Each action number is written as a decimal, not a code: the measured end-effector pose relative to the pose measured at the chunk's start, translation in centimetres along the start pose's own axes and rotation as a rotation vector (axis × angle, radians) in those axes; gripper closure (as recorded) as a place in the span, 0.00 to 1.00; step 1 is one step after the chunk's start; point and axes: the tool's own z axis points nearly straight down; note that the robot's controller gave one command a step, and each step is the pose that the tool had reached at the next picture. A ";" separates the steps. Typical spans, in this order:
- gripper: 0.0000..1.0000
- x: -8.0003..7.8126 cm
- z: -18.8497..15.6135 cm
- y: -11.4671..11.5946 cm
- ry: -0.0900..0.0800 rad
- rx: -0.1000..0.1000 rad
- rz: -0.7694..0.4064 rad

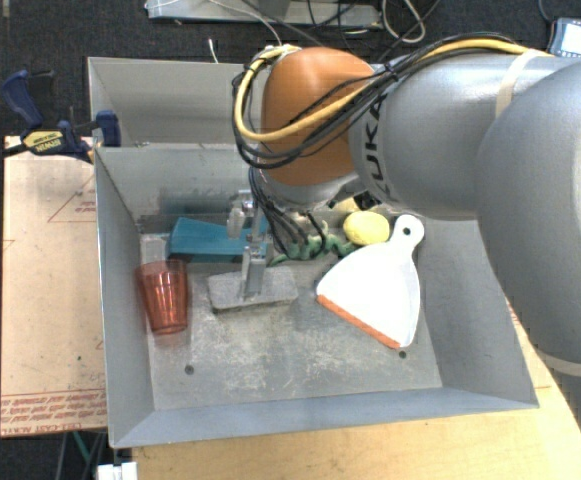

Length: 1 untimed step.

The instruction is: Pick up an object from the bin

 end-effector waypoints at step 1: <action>0.00 0.0 0.0 0.0 0.000 0.000 0.000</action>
Offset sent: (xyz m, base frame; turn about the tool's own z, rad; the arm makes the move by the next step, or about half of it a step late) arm 0.0127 0.0112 -0.0464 0.0640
